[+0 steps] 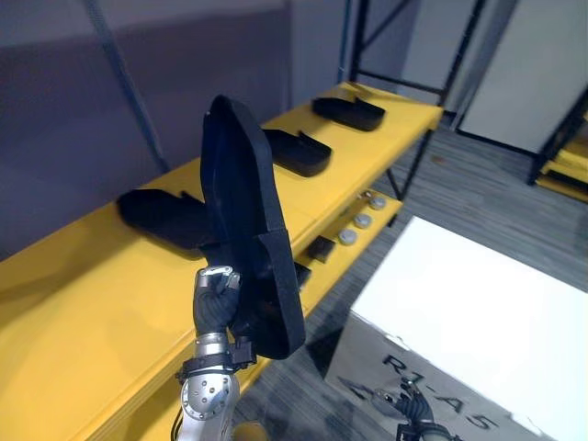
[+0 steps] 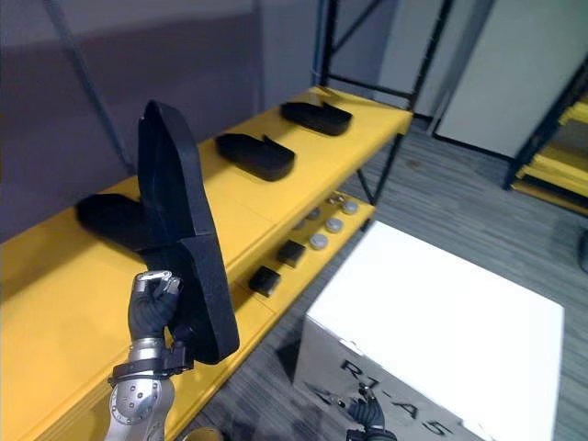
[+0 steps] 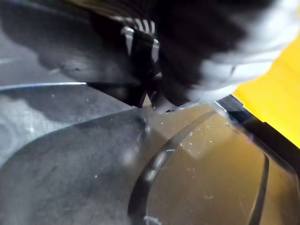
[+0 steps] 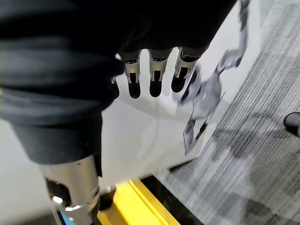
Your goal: Walk over and take plastic housings, then place them on the shelf
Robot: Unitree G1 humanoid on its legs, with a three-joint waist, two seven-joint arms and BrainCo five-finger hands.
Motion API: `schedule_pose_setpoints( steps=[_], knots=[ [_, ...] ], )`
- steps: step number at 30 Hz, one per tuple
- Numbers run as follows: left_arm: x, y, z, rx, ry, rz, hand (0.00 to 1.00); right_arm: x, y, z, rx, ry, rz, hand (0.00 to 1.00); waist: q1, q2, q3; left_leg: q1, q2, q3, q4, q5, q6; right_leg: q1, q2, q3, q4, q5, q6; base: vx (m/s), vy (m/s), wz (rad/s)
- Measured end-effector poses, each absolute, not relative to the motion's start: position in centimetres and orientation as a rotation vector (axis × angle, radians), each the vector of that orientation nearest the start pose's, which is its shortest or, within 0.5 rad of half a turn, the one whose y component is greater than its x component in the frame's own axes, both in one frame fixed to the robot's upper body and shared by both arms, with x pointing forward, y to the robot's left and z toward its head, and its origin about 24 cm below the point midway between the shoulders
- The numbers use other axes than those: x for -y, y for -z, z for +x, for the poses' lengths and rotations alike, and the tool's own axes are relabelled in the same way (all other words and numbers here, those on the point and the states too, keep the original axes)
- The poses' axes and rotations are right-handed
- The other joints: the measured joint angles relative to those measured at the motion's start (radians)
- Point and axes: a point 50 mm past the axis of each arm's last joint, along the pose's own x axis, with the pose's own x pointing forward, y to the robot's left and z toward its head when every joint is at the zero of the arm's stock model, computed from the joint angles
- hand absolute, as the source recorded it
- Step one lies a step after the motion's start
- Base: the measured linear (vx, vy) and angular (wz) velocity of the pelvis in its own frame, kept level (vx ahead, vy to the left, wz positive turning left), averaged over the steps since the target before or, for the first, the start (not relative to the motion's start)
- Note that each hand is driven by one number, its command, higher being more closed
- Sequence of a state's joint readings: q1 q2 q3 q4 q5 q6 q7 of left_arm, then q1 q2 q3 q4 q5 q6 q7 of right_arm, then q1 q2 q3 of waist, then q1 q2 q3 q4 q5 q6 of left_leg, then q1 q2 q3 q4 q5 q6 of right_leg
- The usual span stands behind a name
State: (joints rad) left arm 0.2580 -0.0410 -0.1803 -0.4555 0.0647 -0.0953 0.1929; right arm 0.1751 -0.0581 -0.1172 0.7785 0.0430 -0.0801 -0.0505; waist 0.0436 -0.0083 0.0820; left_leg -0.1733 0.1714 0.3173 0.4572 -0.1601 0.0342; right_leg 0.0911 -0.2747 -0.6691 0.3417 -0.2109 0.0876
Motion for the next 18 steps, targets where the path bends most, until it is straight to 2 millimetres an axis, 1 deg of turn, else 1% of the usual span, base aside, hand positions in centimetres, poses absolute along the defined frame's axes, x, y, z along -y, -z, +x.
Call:
schedule_pose_setpoints(
  steps=[1,2,3,4,5,6,7,8,9,10,11,12,13,14,15,16,17,18],
  knots=[
    [-12.6,-10.6,20.4,0.336,-0.096,-0.054,1.00,19.5,14.0,11.6,-0.881,0.243,0.020,0.00,-0.022,-0.029,-0.003,0.027,-0.065,-0.014,-0.132,-0.003,-0.021,-0.003,-0.032,-0.018,-0.016,0.002,0.002,-0.03,0.174,1.73],
    [-12.4,-10.6,20.8,0.340,-0.088,-0.053,1.00,19.2,14.4,11.3,-0.903,0.237,0.028,0.00,-0.029,-0.033,-0.003,0.035,-0.090,0.006,-0.163,0.008,-0.013,0.003,-0.040,-0.032,-0.054,0.005,-0.003,-0.03,0.137,1.59],
    [-12.3,-10.6,21.0,0.340,-0.088,-0.056,1.00,19.3,14.4,11.3,-0.909,0.234,0.023,0.00,-0.028,-0.018,0.002,0.035,-0.088,0.012,-0.157,0.025,-0.018,0.012,-0.040,-0.034,-0.051,0.005,-0.001,-0.02,0.117,1.10],
    [-12.3,-10.4,21.2,0.331,-0.089,-0.054,1.00,19.1,14.6,11.3,-0.925,0.218,0.011,0.00,-0.025,-0.015,0.005,0.036,-0.111,0.004,-0.139,0.015,-0.013,0.026,-0.065,-0.030,-0.026,0.008,0.004,0.04,0.176,0.68],
    [-12.2,-10.2,21.2,0.321,-0.088,-0.054,1.00,18.9,14.8,11.2,-0.935,0.210,0.013,0.00,-0.025,-0.015,0.006,0.042,-0.139,-0.011,-0.125,-0.004,0.005,0.040,-0.094,-0.033,0.003,0.009,0.003,0.06,0.197,0.54],
    [-12.1,-10.2,21.3,0.320,-0.085,-0.052,1.00,18.9,14.8,11.2,-0.935,0.206,0.013,0.00,-0.027,-0.014,0.006,0.042,-0.147,-0.015,-0.117,-0.015,0.013,0.041,-0.106,-0.030,0.021,0.015,0.007,0.10,0.232,0.39],
    [-11.8,-10.0,21.5,0.316,-0.071,-0.032,1.00,18.9,14.8,11.2,-0.935,0.203,0.008,0.00,-0.028,-0.015,0.007,0.050,-0.168,-0.029,-0.114,-0.027,0.023,0.028,-0.139,0.014,0.097,0.029,-0.016,0.10,0.177,0.33],
    [-11.6,-9.9,21.6,0.312,-0.059,-0.018,1.00,19.0,14.8,11.0,-0.939,0.203,0.005,0.00,-0.030,-0.014,0.009,0.055,-0.175,-0.043,-0.116,-0.030,0.029,0.004,-0.150,0.061,0.155,0.045,-0.041,0.15,0.229,0.53],
    [-11.0,-9.7,21.8,0.305,-0.028,0.002,1.00,18.9,14.9,10.7,-0.947,0.204,0.012,0.00,-0.042,-0.010,0.017,0.074,-0.177,-0.074,-0.118,-0.037,0.033,-0.056,-0.139,0.209,0.260,0.055,-0.067,0.15,0.142,0.67],
    [-10.8,-9.5,21.7,0.301,-0.017,0.028,1.00,18.7,14.7,10.9,-0.934,0.206,0.021,0.00,-0.056,-0.009,0.025,0.096,-0.176,-0.101,-0.135,-0.037,0.032,-0.099,-0.072,0.379,0.305,0.015,-0.043,0.17,0.095,0.68],
    [-10.7,-9.4,21.7,0.300,-0.015,0.040,1.00,18.6,14.7,11.0,-0.929,0.201,0.018,0.00,-0.059,-0.013,0.024,0.107,-0.177,-0.114,-0.143,-0.036,0.031,-0.125,-0.035,0.452,0.319,-0.007,-0.037,0.17,-0.025,0.73],
    [-10.4,-9.5,21.7,0.304,-0.009,0.047,1.00,18.4,14.4,11.1,-0.907,0.199,0.030,0.00,-0.057,-0.021,0.024,0.133,-0.182,-0.149,-0.160,-0.036,0.030,-0.183,0.057,0.606,0.337,-0.052,-0.012,0.17,-0.052,0.62],
    [-10.4,-9.5,21.7,0.307,-0.009,0.055,1.00,18.3,14.4,10.8,-0.906,0.202,0.034,0.00,-0.062,-0.026,0.022,0.136,-0.187,-0.163,-0.162,-0.034,0.031,-0.201,0.081,0.640,0.328,-0.058,-0.001,0.15,-0.071,0.66],
    [-10.4,-9.5,21.7,0.308,-0.009,0.056,1.00,18.2,14.3,10.7,-0.899,0.203,0.037,0.00,-0.064,-0.030,0.019,0.138,-0.195,-0.180,-0.162,-0.034,0.029,-0.216,0.103,0.678,0.317,-0.059,0.000,0.14,-0.105,0.86],
    [-10.4,-9.5,21.7,0.309,-0.015,0.059,1.00,17.9,14.1,10.5,-0.888,0.206,0.047,0.00,-0.070,-0.048,0.008,0.132,-0.216,-0.216,-0.151,-0.039,0.020,-0.235,0.145,0.769,0.254,-0.055,-0.001,0.14,-0.124,0.93],
    [-10.4,-9.5,21.7,0.310,-0.021,0.060,1.00,17.8,14.1,10.4,-0.888,0.206,0.051,0.00,-0.074,-0.061,0.003,0.128,-0.227,-0.236,-0.137,-0.045,0.012,-0.231,0.145,0.774,0.203,-0.040,-0.014,0.18,-0.201,1.19],
    [-10.4,-9.5,21.6,0.306,-0.031,0.062,1.00,17.6,14.1,10.3,-0.890,0.200,0.053,0.00,-0.077,-0.065,0.000,0.124,-0.232,-0.265,-0.104,-0.062,-0.008,-0.202,0.136,0.747,0.151,-0.061,0.007,0.22,-0.236,0.73],
    [-10.4,-9.4,21.6,0.303,-0.034,0.062,1.00,17.5,14.2,10.2,-0.893,0.193,0.051,0.00,-0.064,-0.055,-0.005,0.122,-0.221,-0.270,-0.101,-0.065,-0.015,-0.183,0.142,0.730,0.120,-0.062,0.006,0.27,-0.281,0.59]
  ],
)
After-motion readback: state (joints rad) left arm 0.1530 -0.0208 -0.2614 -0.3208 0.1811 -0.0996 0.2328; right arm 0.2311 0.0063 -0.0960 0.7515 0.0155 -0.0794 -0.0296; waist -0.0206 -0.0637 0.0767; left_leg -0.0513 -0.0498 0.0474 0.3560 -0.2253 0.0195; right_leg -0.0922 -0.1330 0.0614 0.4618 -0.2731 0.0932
